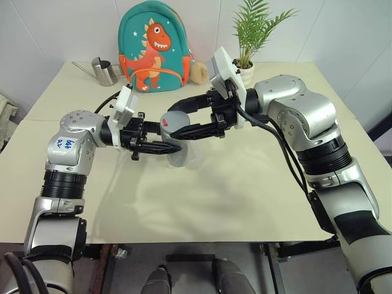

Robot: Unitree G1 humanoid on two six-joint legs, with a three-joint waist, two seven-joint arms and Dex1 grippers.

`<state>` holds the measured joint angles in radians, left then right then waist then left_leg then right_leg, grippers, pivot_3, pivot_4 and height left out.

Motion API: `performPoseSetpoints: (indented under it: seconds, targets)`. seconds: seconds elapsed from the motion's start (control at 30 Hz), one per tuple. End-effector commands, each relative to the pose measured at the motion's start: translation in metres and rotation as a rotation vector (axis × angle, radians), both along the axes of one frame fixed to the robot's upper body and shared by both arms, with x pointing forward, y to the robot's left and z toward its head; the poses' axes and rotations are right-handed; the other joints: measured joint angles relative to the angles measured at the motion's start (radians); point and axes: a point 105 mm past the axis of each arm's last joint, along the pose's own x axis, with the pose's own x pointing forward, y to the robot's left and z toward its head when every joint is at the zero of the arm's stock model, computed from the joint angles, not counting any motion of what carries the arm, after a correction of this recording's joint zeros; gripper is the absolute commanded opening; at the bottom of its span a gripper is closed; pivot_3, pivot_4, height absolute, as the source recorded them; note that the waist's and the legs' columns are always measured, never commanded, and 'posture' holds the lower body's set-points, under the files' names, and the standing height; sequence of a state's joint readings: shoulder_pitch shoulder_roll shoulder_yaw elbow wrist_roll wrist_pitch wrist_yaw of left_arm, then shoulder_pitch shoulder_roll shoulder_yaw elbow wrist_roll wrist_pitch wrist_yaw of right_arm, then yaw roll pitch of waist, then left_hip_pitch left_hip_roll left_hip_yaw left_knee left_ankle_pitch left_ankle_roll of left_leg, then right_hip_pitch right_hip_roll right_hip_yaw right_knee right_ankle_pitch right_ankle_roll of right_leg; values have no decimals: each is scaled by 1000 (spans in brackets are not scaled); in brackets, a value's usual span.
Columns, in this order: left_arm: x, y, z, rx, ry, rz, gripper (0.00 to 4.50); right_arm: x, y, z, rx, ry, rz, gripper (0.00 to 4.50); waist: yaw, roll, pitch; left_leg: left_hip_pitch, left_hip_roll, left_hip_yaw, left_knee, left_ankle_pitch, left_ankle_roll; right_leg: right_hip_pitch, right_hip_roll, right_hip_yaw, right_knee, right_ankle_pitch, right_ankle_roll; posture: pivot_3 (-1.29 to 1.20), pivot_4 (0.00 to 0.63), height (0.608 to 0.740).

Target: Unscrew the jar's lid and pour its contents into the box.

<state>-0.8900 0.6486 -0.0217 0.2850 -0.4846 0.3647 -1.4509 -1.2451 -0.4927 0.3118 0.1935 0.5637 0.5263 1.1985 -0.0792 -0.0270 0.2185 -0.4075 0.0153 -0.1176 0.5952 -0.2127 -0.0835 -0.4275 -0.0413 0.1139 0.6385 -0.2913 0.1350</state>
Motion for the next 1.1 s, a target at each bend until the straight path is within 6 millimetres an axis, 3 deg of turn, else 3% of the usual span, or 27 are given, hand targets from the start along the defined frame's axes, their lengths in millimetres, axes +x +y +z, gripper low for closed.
performPoseSetpoints:
  seconds: [0.03,0.23,0.4,0.7,0.93,1.1]
  targets:
    - [-23,-11,-57,174,153,-176,1861,9,-50,104,295,-301,-229,2554,-4,0,0,0,0,0,0,0,0,0,0,0,0,0,0,0,150,740]
    - [-22,-16,-47,131,122,-155,1861,3,-44,94,296,-266,-215,2554,-5,0,0,0,0,0,0,0,0,0,0,0,1,0,0,0,150,740]
    - [-27,-13,-51,143,137,-157,1861,1,-45,88,312,-234,-220,2554,-5,0,0,0,0,0,0,0,0,0,0,0,1,0,0,0,150,740]
    - [-28,-11,-65,172,171,-152,1861,5,-50,103,326,-283,-250,2554,-5,0,0,1,0,0,2,0,0,0,0,0,4,0,0,0,150,740]
    - [-11,-24,-39,69,49,-44,1861,5,-40,91,353,-233,-280,2554,-4,0,0,0,0,0,3,0,0,0,0,0,5,-1,0,0,150,740]
    - [-20,-33,-31,28,28,-37,1861,-1,-30,73,394,-157,-303,2554,-6,0,0,0,0,-1,2,0,0,0,0,0,5,-1,-1,0,150,740]
